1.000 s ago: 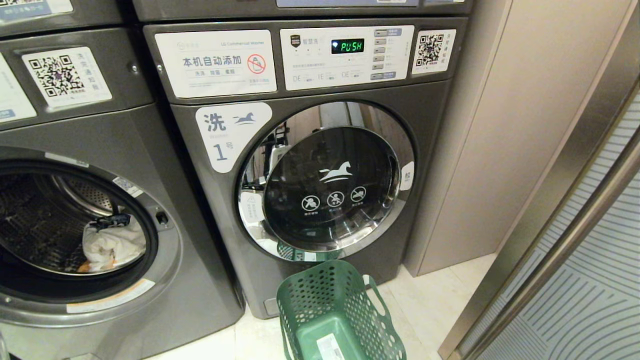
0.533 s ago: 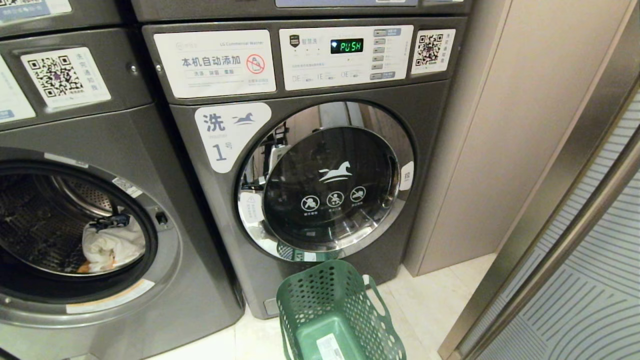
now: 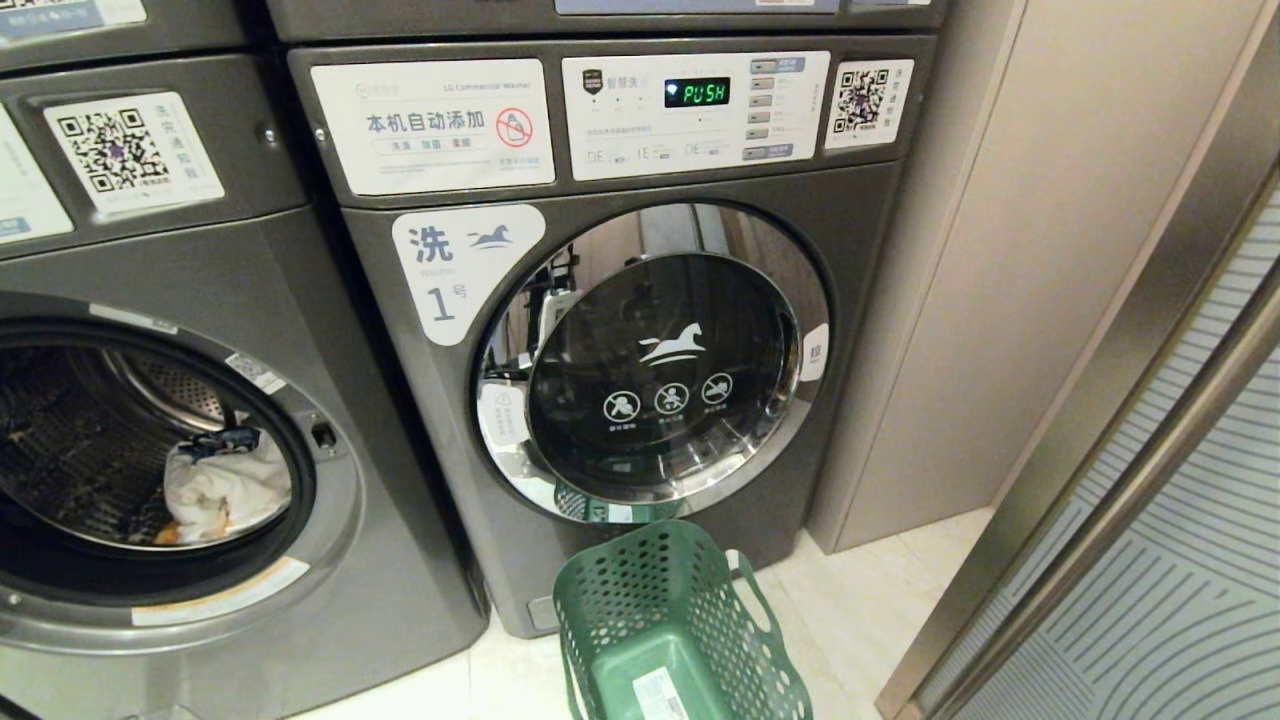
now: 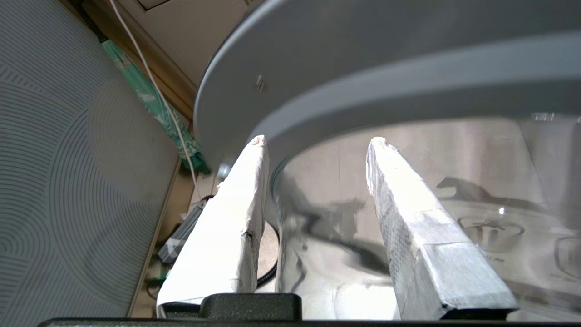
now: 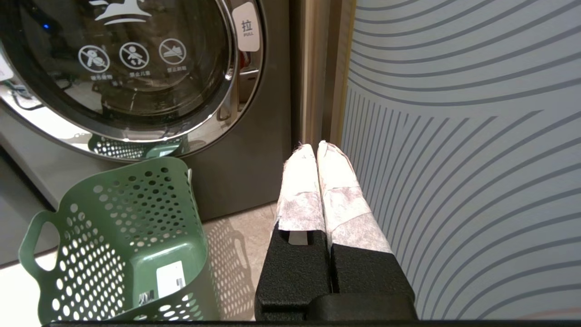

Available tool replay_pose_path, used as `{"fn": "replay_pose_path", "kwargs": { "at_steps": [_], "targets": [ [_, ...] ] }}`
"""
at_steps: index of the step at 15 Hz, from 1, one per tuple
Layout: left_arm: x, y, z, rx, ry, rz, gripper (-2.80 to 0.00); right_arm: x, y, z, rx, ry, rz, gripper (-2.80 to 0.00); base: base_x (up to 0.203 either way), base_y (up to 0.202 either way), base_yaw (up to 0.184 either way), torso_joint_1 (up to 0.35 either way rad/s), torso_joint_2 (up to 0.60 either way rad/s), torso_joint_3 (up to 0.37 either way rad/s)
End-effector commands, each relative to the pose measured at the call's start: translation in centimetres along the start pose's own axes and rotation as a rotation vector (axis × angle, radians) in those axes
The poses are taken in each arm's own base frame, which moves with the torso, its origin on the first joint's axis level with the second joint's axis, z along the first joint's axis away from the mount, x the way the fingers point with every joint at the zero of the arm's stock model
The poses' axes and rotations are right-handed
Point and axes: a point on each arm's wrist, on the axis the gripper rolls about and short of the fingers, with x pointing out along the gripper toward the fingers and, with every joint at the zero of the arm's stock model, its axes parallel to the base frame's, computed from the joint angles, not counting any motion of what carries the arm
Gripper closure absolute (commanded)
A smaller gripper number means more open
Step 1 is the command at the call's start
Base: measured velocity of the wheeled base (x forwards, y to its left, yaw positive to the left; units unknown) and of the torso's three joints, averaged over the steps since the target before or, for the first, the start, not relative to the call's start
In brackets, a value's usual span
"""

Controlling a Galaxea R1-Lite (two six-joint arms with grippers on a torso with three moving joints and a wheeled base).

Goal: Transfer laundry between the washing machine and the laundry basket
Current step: Open the lid of the washing machine, then pick a cloth and place it into the basket

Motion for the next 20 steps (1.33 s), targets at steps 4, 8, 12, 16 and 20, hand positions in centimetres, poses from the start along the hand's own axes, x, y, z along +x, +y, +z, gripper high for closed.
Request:
{"fn": "replay_pose_path", "kwargs": {
  "at_steps": [4,8,12,16,20],
  "targets": [
    [2.8,0.2,-0.7,-0.028,-0.002,0.044,0.0,0.2,0.0,-0.9,0.0,0.034,0.0,0.0,0.0,0.0,0.0,0.0,0.0,0.0],
    [0.6,1.3,-0.8,-0.061,-0.001,0.035,0.0,0.2,0.0,-0.9,0.0,0.034,0.0,0.0,0.0,0.0,0.0,0.0,0.0,0.0],
    [1.5,0.3,-2.7,-0.045,0.055,0.026,0.0,0.2,0.0,-0.9,0.0,0.034,0.0,0.0,0.0,0.0,0.0,0.0,0.0,0.0],
    [3.4,-1.5,-5.1,-0.084,0.114,-0.069,0.0,0.2,0.0,-0.9,0.0,0.034,0.0,0.0,0.0,0.0,0.0,0.0,0.0,0.0],
    [3.3,-1.6,-5.6,-0.098,0.129,-0.111,0.0,0.2,0.0,-0.9,0.0,0.034,-0.001,0.0,0.0,0.0,0.0,0.0,0.0,0.0]
  ]
}}
